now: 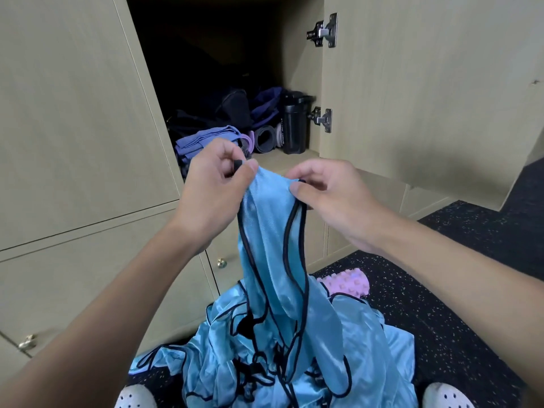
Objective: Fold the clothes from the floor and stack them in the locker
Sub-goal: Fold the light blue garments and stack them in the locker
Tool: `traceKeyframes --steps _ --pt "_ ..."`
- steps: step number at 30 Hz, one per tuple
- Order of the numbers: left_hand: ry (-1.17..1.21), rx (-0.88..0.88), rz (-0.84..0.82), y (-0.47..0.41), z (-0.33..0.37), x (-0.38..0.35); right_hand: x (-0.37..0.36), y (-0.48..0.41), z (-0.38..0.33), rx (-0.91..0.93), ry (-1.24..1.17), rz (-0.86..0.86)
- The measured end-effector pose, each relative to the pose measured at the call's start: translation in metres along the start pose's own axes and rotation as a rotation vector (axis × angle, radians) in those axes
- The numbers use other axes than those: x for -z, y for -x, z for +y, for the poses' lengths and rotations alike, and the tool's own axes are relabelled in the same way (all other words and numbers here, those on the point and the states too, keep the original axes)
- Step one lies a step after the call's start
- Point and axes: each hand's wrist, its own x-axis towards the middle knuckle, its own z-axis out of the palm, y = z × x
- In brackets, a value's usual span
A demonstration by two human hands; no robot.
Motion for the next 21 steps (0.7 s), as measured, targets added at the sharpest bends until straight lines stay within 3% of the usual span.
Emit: traceKeyframes --steps 7,10,15,21 --pt "-0.15 0.077 -0.287 0.005 -0.006 -0.001 -0.004 -0.003 0.001 -0.024 -0.097 0.129" --pt "-0.129 0.057 -0.195 0.006 -0.006 -0.001 -0.006 -0.002 0.004 -0.061 -0.105 0.128" --pt "0.045 0.052 -0.029 0.005 0.0 -0.003 -0.021 0.008 0.006 -0.085 -0.097 -0.063" --pt "0.052 0.051 -0.011 0.004 0.003 0.0 -0.03 0.008 0.005 -0.099 -0.063 0.021"
